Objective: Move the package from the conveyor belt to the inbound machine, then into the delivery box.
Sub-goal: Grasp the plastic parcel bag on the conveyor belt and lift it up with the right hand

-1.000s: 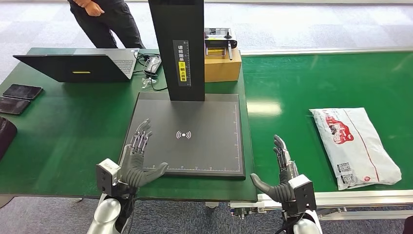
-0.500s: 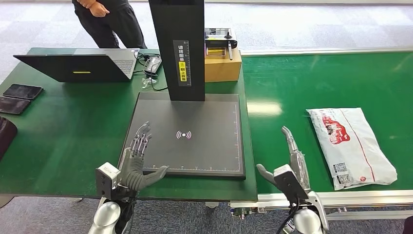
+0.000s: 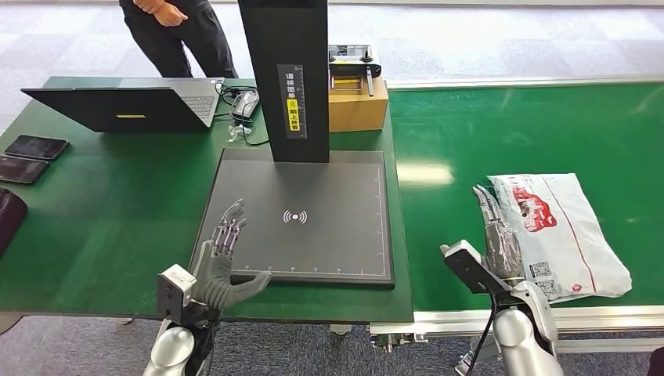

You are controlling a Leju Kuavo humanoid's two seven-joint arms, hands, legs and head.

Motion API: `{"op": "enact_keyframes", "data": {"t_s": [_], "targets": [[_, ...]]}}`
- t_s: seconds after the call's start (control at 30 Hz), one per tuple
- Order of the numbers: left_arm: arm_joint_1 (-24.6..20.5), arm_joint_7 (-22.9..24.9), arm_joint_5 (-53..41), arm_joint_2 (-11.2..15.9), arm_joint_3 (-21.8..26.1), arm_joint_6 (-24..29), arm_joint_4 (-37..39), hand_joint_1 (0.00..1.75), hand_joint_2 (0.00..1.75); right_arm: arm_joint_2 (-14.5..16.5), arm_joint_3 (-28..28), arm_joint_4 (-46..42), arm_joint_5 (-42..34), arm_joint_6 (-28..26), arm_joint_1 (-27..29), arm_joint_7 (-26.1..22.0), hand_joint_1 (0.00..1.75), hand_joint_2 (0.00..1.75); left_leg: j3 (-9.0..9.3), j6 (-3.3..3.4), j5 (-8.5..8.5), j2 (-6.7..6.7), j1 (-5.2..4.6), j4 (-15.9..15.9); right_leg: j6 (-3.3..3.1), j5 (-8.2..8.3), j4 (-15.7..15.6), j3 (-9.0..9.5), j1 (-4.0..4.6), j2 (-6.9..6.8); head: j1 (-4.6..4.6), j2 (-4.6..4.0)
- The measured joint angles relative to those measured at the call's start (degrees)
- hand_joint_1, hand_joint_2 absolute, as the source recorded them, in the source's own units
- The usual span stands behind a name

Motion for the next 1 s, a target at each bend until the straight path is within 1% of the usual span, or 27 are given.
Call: {"op": "enact_keyframes", "data": {"t_s": [0.2, 0.3, 0.5, 0.7, 0.87, 1.0], "targets": [[0.04, 0.0, -0.01, 0.21, -0.1, 0.26, 0.0, 0.0, 1.75, -2.15, 0.19, 3.42, 1.95, -1.14, -1.9, 1.12, 0.0, 1.75, 0.0, 0.0, 0.0, 0.0, 0.0, 0.0, 0.0, 0.0, 0.0, 0.0, 0.0, 0.0, -0.01, 0.0], [0.03, -0.01, -0.02, 0.3, -0.35, 0.31, 0.0, 0.0, 1.75, -3.57, 0.22, 6.49, 3.0, -1.87, -3.89, 2.16, 0.0, 1.75, 0.0, 0.0, 0.0, 0.0, 0.0, 0.0, 0.0, 0.0, 0.01, 0.0, 0.0, 0.0, -0.01, 0.0], [0.0, 0.04, -0.32, 0.44, -0.8, 0.66, -0.05, 0.0, 1.75, -6.78, 0.23, 14.37, 7.88, -6.22, -8.68, 5.39, 0.0, 1.75, 0.0, 0.01, 0.01, -0.01, 0.0, 0.03, 0.0, 0.01, 0.0, 0.01, -0.01, -0.02, 0.0, 0.0], [0.01, 0.19, -0.93, 0.62, -1.16, 1.34, -0.42, 0.0, 1.75, -8.79, 0.23, 21.9, 12.25, -10.53, -11.68, 9.21, 0.0, 1.75, 0.0, 0.01, 0.01, -0.02, 0.0, 0.02, 0.0, 0.01, 0.0, -0.01, -0.01, -0.02, 0.0, 0.0], [0.02, 0.2, -1.2, 0.66, -1.36, 1.82, -0.44, 0.0, 1.75, -9.78, 0.23, 26.35, 16.39, -13.61, -13.0, 14.2, 0.0, 1.75, 0.0, 0.01, 0.01, -0.01, 0.0, 0.02, 0.0, 0.01, 0.01, -0.01, 0.0, -0.02, -0.01, 0.0], [0.04, 0.19, -1.29, 0.67, -1.42, 2.51, -0.44, 0.0, 1.75, -10.16, -0.09, 28.76, 16.88, -13.99, -13.79, 16.99, 0.0, 1.75, 0.01, 0.01, 0.01, -0.01, 0.0, 0.02, 0.0, 0.01, 0.01, -0.01, 0.0, -0.02, 0.0, 0.0]]}}
